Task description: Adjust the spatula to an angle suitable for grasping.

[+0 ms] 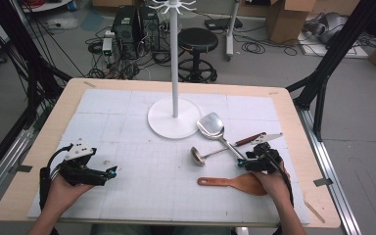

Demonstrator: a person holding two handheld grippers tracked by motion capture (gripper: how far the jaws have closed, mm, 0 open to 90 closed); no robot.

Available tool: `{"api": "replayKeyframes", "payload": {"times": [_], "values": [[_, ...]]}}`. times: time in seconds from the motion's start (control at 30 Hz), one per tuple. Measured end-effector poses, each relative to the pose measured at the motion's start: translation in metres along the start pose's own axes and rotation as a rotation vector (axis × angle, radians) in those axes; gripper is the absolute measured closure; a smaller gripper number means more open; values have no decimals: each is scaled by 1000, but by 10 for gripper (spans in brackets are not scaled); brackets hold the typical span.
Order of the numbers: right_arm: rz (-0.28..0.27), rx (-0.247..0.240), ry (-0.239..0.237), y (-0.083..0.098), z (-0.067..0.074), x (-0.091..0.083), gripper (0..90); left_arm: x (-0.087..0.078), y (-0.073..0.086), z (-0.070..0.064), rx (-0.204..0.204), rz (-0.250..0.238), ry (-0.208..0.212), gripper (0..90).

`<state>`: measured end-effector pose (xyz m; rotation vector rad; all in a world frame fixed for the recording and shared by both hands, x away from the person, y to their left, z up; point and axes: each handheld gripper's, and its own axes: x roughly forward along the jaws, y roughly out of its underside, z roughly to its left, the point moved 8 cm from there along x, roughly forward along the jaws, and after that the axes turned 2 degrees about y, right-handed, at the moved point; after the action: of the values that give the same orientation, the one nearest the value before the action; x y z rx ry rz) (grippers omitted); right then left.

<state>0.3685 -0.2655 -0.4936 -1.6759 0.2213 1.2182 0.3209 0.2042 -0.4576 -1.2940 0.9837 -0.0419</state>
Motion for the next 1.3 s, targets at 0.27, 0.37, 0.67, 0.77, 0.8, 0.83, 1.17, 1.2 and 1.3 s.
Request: {"api": "replayKeyframes", "payload": {"times": [0.27, 0.37, 0.67, 0.77, 0.8, 0.83, 1.17, 1.2, 1.3], "values": [[17, -27, 8, -8, 2, 9, 661, 0, 0, 1, 2, 1, 1, 17], [22, -40, 2, -10, 4, 10, 719, 0, 0, 1, 4, 3, 2, 17], [25, -45, -6, -5, 2, 4, 743, 0, 0, 1, 3, -1, 1, 17], [21, -47, -14, -4, 3, 1, 742, 0, 0, 1, 1, -2, 2, 17], [21, -47, -14, -4, 3, 1, 742, 0, 0, 1, 1, -2, 2, 17], [19, -47, -22, -4, 3, 2, 735, 0, 0, 0, 4, 1, 1, 17], [12, -29, -13, -20, 4, 13, 655, 0, 0, 0, 5, 2, 4, 17], [12, -29, -13, -20, 4, 13, 655, 0, 0, 0, 5, 2, 4, 17], [22, -15, -18, -23, 5, 19, 655, 1, 0, 1, 1, -1, 4, 17]]}}
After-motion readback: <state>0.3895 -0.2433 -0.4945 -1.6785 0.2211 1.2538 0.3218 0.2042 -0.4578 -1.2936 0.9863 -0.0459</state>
